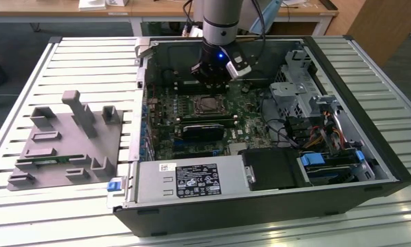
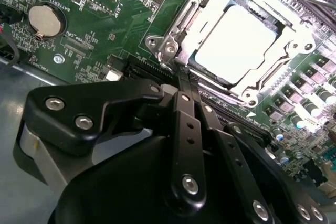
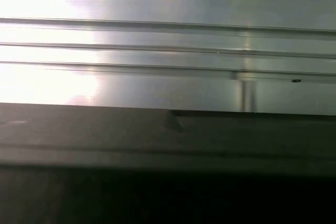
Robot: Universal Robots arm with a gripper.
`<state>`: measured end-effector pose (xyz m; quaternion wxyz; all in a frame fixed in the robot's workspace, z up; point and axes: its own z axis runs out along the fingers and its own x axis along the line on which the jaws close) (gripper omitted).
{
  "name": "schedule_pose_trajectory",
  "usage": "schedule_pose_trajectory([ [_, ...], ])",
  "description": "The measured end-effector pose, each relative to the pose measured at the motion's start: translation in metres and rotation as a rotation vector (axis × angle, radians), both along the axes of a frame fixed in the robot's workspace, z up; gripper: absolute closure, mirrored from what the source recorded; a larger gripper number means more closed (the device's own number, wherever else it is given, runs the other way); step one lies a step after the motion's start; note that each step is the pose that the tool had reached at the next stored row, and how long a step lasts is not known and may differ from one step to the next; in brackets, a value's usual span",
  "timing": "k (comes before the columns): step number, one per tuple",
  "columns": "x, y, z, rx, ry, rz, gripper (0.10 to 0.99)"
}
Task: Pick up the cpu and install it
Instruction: 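Install the first cpu locking lever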
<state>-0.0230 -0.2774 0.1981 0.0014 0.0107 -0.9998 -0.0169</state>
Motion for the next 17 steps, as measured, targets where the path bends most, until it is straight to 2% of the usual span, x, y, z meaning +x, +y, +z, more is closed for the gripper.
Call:
schedule_pose_trajectory([
  [5,0.0001,-0.0004,0.0069,-0.001,0.0003,0.0,0.98],
  [13,0.0015,-0.0074,0.0069,0.002,0.0008,0.0,0.98],
  [17,0.0016,-0.0091,0.0069,0.002,0.0007,0.0,0.98],
])
